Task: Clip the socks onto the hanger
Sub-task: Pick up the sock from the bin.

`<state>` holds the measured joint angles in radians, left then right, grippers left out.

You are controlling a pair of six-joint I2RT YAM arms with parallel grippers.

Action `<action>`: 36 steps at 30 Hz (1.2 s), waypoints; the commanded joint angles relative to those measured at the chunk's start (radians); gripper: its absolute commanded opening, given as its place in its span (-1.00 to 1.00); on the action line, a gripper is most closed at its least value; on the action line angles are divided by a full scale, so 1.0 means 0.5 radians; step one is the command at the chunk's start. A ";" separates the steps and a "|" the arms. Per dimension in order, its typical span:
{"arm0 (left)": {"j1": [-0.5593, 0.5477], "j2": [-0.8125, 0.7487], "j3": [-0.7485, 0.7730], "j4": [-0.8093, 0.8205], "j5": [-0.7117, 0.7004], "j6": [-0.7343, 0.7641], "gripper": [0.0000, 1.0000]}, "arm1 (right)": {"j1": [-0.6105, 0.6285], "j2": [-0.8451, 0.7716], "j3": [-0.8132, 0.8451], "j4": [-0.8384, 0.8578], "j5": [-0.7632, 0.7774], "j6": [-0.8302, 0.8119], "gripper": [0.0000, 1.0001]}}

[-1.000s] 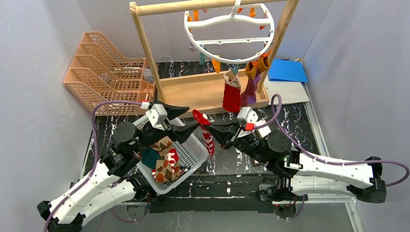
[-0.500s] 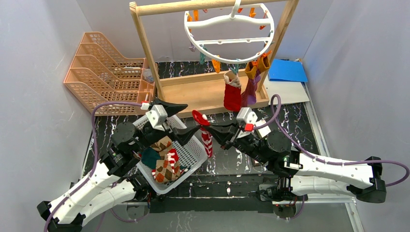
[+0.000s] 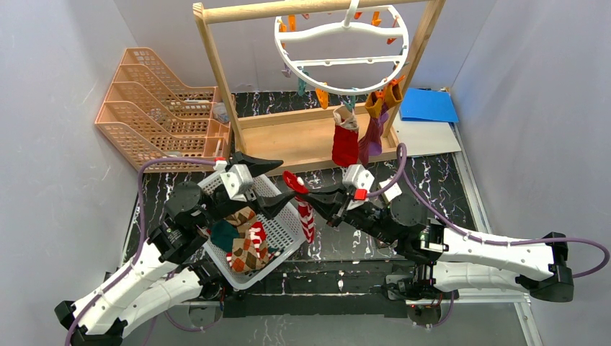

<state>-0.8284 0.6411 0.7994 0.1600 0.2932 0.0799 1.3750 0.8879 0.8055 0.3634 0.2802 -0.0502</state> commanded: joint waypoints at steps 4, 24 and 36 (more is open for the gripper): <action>-0.006 0.019 0.065 0.031 0.146 0.030 0.23 | 0.005 0.008 0.073 0.035 -0.016 -0.001 -0.97; -0.009 -0.045 0.045 -0.008 -0.001 0.069 -0.58 | 0.003 -0.024 0.027 0.094 0.138 -0.033 -0.97; -0.008 -0.015 0.086 -0.081 0.031 0.171 -1.00 | 0.003 0.047 0.326 -0.470 0.004 0.085 -0.38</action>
<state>-0.8288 0.6334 0.8001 0.1211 0.3092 0.1387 1.3750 0.9024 0.8650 0.2291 0.3134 -0.0319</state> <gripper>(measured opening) 0.051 0.249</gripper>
